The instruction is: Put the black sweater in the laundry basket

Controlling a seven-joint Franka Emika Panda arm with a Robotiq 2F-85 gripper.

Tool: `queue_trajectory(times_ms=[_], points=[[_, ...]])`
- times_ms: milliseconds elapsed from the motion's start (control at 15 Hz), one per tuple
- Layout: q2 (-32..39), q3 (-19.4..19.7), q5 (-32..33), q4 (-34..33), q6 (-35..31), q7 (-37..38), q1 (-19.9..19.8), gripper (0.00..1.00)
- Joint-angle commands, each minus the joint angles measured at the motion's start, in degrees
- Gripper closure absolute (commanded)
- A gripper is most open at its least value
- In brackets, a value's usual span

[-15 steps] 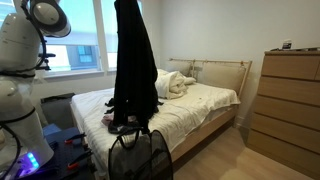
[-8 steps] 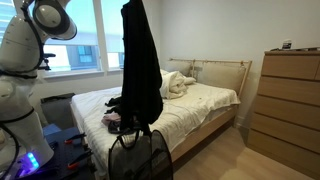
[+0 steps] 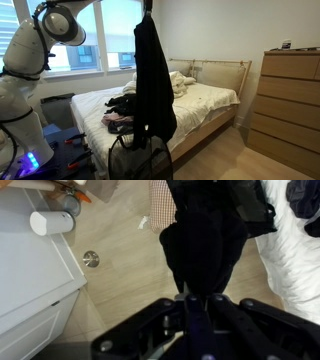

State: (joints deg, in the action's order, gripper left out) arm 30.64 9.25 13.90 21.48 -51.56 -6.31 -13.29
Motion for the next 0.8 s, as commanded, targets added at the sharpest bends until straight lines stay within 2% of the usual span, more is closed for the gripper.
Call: queue_trajectory(times_ms=[0,733], points=[[1.84,-1.08,-2.89,-1.51,-1.05,-0.76,-0.74,0.98],[4.21,-0.34,-0.89,-0.98,-2.18,-2.1,0.84,0.98]])
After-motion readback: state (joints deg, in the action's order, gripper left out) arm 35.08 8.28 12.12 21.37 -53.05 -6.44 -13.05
